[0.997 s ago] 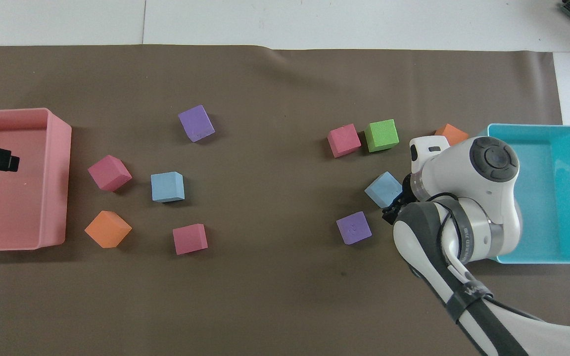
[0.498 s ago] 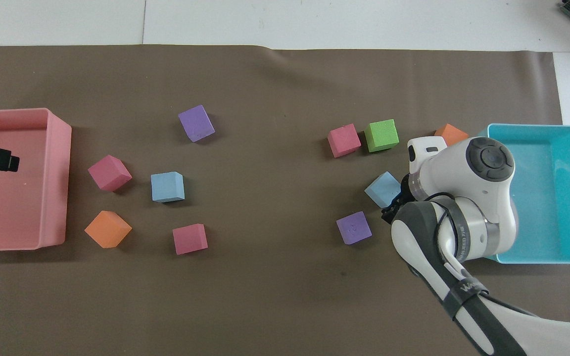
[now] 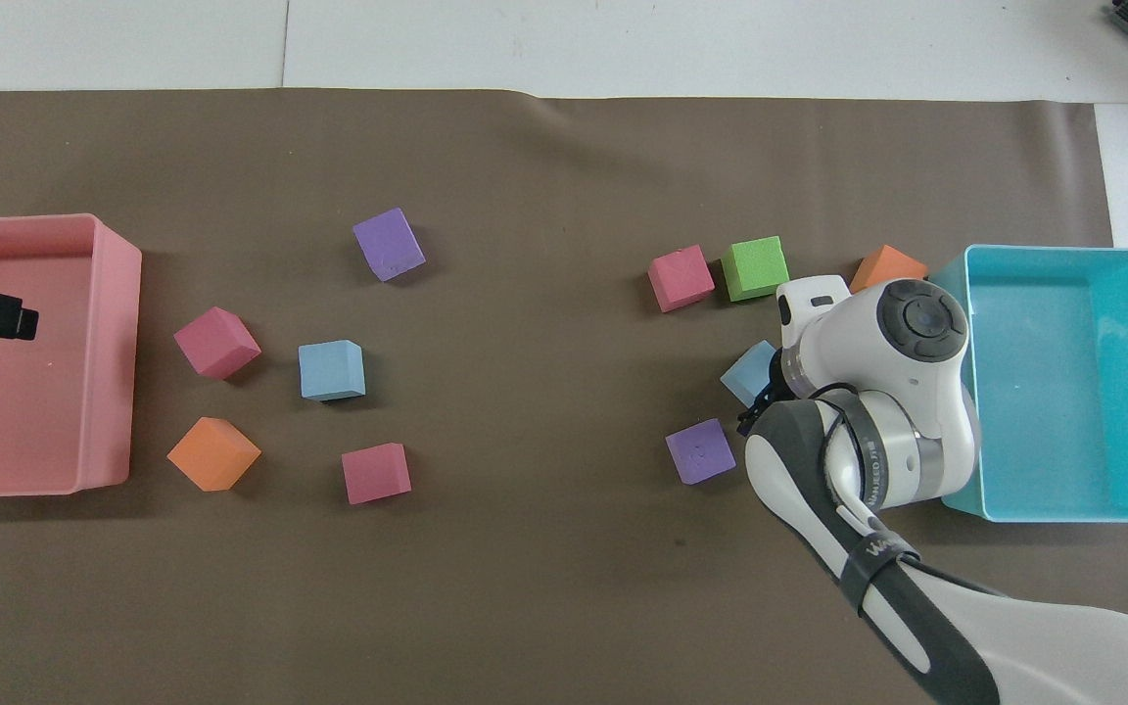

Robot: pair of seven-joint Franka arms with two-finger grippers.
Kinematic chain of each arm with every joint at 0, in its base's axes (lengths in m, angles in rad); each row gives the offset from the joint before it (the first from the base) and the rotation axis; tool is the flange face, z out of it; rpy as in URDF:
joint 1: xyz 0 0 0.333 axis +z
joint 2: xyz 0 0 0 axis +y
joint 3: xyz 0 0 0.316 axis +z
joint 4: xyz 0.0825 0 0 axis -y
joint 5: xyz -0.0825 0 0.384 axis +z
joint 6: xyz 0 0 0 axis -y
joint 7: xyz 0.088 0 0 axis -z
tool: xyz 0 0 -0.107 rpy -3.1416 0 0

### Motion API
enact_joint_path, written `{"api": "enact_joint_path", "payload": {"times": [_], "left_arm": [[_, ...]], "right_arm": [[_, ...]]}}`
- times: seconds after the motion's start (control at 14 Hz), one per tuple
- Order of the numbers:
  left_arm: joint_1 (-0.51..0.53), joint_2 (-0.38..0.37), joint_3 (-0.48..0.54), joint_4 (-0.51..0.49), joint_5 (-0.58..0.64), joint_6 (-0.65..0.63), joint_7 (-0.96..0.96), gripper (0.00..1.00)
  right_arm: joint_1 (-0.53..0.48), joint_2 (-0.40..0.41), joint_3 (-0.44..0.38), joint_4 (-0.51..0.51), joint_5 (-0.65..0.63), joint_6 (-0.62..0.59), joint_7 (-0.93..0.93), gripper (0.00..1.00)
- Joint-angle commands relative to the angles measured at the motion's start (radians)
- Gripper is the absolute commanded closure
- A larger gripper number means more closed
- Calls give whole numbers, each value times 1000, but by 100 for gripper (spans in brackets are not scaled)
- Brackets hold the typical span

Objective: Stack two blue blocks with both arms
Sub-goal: 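Lift the light-blue cube with the right gripper toward the table center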

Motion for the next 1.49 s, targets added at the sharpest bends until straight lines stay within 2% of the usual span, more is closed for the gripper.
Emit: {"api": "enact_joint_path", "payload": {"times": [0.0,0.07,0.21,0.43,0.64,0.78,1.0,1.42], "left_arm": [[12,14,-8,28,11,-24,13,0],[12,14,-8,28,11,-24,14,0],[12,14,-8,28,12,-24,14,0],[13,14,-8,28,12,-24,13,0],[12,14,-8,28,11,-24,14,0],[13,14,-8,28,12,-24,14,0],[12,14,-8,28,12,-24,13,0],[12,14,-8,28,12,-24,14,0]], "right_arm": [[15,5,-6,1,25,15,5,86],[17,5,-6,4,24,5,74,100],[32,6,-6,30,-2,-31,268,100],[42,-21,-11,123,-30,-181,419,100],[40,-55,-12,205,-35,-277,579,100],[45,-45,-6,274,-35,-324,706,100],[83,-28,1,335,-33,-364,801,100],[207,147,3,501,-29,-369,1013,100]]}}
